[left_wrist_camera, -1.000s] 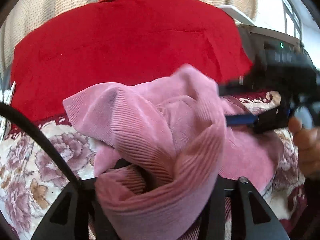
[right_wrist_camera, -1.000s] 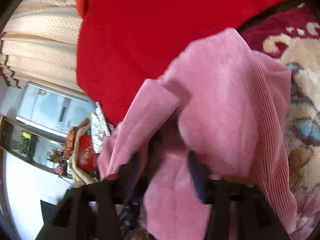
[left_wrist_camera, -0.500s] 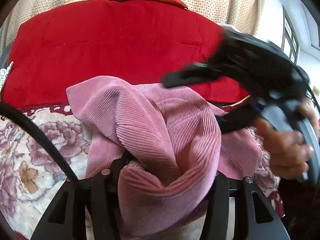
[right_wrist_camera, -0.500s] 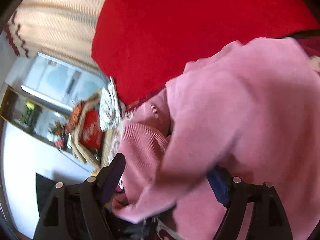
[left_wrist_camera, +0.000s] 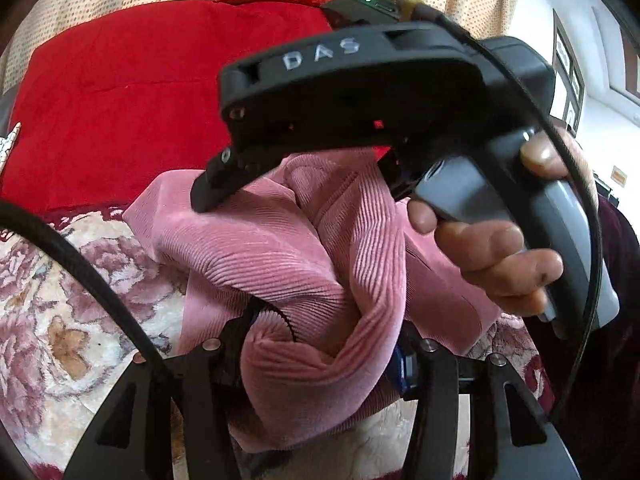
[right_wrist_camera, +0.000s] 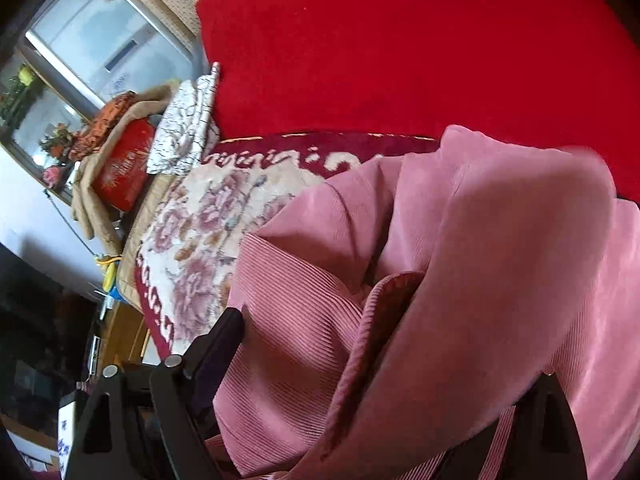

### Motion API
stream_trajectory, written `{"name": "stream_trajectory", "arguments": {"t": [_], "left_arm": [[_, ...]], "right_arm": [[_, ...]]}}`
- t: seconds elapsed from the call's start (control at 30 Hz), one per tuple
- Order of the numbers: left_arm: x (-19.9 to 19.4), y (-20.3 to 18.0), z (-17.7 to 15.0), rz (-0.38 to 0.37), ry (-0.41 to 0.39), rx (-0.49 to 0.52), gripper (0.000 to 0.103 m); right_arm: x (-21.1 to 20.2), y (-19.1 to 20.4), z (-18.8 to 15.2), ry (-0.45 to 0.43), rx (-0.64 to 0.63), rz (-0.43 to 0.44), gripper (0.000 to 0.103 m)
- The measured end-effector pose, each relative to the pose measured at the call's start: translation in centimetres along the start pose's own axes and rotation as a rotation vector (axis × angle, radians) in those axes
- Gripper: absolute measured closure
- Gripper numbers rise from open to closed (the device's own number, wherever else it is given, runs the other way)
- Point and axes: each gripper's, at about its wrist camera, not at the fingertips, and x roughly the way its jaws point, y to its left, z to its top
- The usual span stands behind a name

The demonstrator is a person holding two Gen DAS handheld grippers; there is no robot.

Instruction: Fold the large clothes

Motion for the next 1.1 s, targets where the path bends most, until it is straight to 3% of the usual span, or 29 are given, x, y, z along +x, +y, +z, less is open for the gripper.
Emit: {"name": "stream_trajectory", "arguments": {"t": [0.2,0.37,0.5,0.53,0.57,0.6,0.67,0.8,0.87,0.93,1.03,1.1], "left_arm": [[-0.7,0.4,0.2,-0.015,-0.028,-0.038,0.049],[-0.8,-0.5,-0.2,0.034,-0.041,0.015,0.049],[-1.4,-0.8,-0.5,0.045,-0.038,0.042,0.049],[-1.7,-0.7,-0.6,0.039,-0.036,0.044,0.049],[-1.5,-1.0,-0.1,0.034,-0.033,0.050,0.049],[-2.0,-0.9,0.0,0.023,-0.032,0.059,0.049],[-3.3,-0.2,0.7,-0.031,-0.036,0.078,0.049],[-7.6,3.0,1.9,-0.163,-0.077,0.044,0.047],[-9.0,5.8,2.3,-0.162,-0.112,-0.053,0.044],[-9.1,9.3,2.3,-0.139,-0.096,-0.177,0.044],[-6.6,13.0,1.5,-0.099,-0.003,-0.368,0.045],[-3.9,13.4,1.7,-0.063,0.076,-0.393,0.045]], "right_arm": [[-2.4,1.9,0.0,-0.009,-0.116,-0.031,0.014],[-1.2,4.4,0.7,0.128,-0.263,-0.127,0.014],[1.2,4.3,0.7,0.200,-0.307,-0.229,0.016],[2.1,3.7,0.6,0.212,-0.291,-0.279,0.023],[2.3,3.3,0.4,0.212,-0.285,-0.314,0.043],[2.2,2.6,0.3,0.193,-0.266,-0.354,0.052],[0.8,1.0,0.3,0.128,-0.175,-0.315,0.070],[-2.2,-3.9,-1.1,0.005,0.016,-0.235,0.075],[-2.8,-6.9,-2.3,-0.029,0.122,-0.149,0.075],[-3.4,-9.4,-3.5,-0.077,0.219,-0.045,0.075],[-3.6,-11.3,-4.8,-0.125,0.281,0.051,0.075],[-3.7,-11.6,-4.8,-0.130,0.292,0.073,0.075]]}}
